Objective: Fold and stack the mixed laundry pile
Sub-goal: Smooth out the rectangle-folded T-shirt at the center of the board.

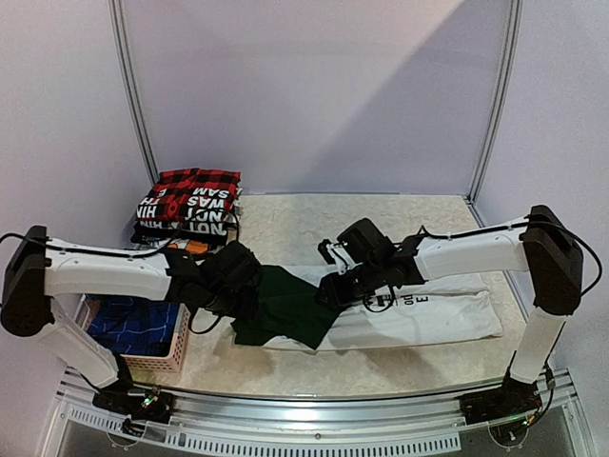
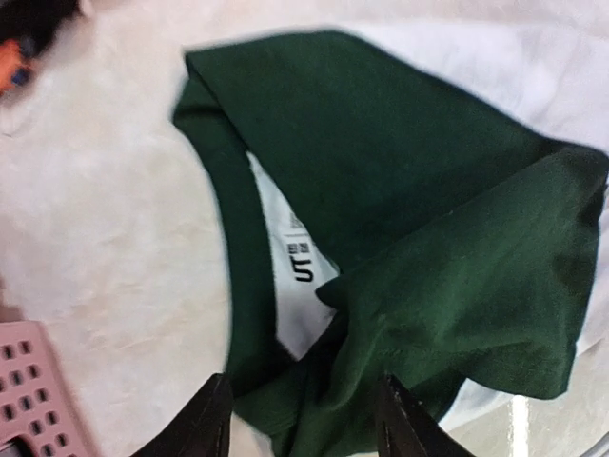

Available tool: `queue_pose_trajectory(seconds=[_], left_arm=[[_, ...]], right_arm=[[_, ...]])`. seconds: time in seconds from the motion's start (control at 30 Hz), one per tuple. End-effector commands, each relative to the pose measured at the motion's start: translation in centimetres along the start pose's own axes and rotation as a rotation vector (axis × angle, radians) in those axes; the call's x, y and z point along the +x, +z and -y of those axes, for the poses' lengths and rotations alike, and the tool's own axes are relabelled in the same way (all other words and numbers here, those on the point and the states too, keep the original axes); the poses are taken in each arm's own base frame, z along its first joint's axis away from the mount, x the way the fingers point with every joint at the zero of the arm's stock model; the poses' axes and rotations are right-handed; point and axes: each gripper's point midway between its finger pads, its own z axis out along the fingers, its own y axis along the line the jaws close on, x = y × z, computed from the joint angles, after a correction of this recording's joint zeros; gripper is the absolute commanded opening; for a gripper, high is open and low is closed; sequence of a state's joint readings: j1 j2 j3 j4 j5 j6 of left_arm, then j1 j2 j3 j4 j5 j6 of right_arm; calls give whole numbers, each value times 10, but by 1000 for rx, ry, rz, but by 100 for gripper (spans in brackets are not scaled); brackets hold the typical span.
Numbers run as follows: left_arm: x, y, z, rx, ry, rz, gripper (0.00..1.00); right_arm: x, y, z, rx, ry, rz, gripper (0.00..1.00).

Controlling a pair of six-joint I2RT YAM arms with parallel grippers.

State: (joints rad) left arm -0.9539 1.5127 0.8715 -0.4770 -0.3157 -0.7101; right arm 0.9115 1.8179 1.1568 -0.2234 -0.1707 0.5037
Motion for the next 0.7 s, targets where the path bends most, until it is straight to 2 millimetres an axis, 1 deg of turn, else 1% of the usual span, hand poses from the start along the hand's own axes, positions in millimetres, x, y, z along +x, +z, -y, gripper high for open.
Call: queue_pose_trajectory(seconds=[0.0,0.03,0.07,0.1,0.13,0.17,0.2,0.23,0.27,0.33,0.43,0.57,0.67], left_arm=[[-19,-32,-11,-83,14,102,50],[-20,-32,-2,-56,23,109,46],[-22,-32,11,-9,44,117,41],[-23,-31,26,51,62,119,39],[-21,-27,45,132,79,98,35],[-23,-25,61,195,90,99,32],[-23,-20,73,238,103,90,31],[-27,-17,84,265,110,93,29],[-29,-11,90,271,117,90,28],[-33,0,97,267,130,87,26],[-35,19,99,250,134,82,25],[-39,40,83,191,107,87,25],[-33,58,64,149,86,70,24]], right_arm=[[-10,13,-10,-33,-15,8,41],[-9,17,-9,-33,-16,5,41],[-13,18,-11,-38,-19,10,41],[-11,23,-10,-35,-20,0,41],[-13,27,-11,-36,-25,-2,41],[-14,29,-11,-32,-28,-6,41],[-13,34,-7,-17,-29,-16,41],[-14,36,-5,-7,-35,-16,41],[-12,40,-2,8,-39,-23,41],[-13,44,6,40,-44,-28,40],[-14,49,19,64,-41,-29,40],[-11,58,35,80,-17,-51,40],[-7,65,43,88,-4,-68,40]])
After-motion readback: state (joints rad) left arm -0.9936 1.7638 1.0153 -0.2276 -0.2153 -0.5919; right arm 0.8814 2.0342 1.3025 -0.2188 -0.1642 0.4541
